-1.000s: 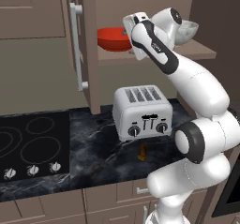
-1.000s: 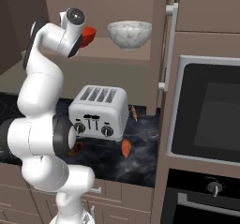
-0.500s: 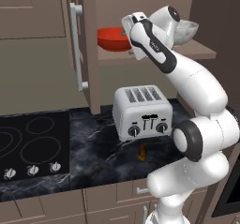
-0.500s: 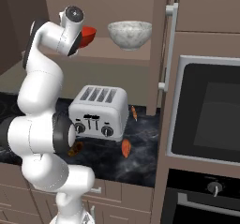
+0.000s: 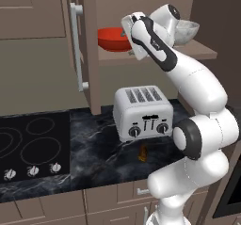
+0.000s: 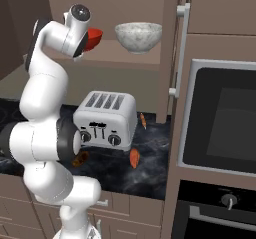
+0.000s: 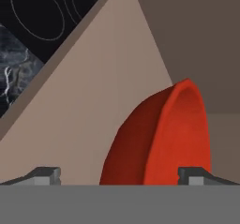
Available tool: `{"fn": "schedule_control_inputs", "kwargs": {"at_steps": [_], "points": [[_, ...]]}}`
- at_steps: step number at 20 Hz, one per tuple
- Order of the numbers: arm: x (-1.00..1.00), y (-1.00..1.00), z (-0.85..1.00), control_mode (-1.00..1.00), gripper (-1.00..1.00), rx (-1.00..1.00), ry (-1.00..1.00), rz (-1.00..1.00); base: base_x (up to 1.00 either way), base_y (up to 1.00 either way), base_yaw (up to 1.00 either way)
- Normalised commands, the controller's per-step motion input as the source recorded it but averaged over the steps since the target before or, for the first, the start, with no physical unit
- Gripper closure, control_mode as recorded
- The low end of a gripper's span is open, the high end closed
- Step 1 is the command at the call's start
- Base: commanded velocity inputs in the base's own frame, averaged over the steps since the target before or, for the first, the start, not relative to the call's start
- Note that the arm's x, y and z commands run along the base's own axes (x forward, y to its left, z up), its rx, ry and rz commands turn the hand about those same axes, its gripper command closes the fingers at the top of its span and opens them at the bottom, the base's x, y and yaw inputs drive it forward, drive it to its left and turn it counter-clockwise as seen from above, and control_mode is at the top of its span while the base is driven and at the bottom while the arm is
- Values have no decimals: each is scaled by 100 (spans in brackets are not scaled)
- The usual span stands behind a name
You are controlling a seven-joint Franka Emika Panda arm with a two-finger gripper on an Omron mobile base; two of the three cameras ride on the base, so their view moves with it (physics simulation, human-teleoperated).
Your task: Pick both bowls and place them on the counter. Then place the sweet potato in one bowl and place the sweet potato in the other bowl.
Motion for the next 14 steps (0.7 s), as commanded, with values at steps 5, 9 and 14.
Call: {"fn": "schedule_control_inputs", "kwargs": {"at_steps": [5, 9, 14], "points": [[28, 9, -14, -100, -100, -3, 0, 7, 0, 0, 0], [24, 9, -15, -100, -100, -4, 0, 7, 0, 0, 0], [24, 9, -14, -100, 100, -4, -2, 7, 0, 0, 0]]}}
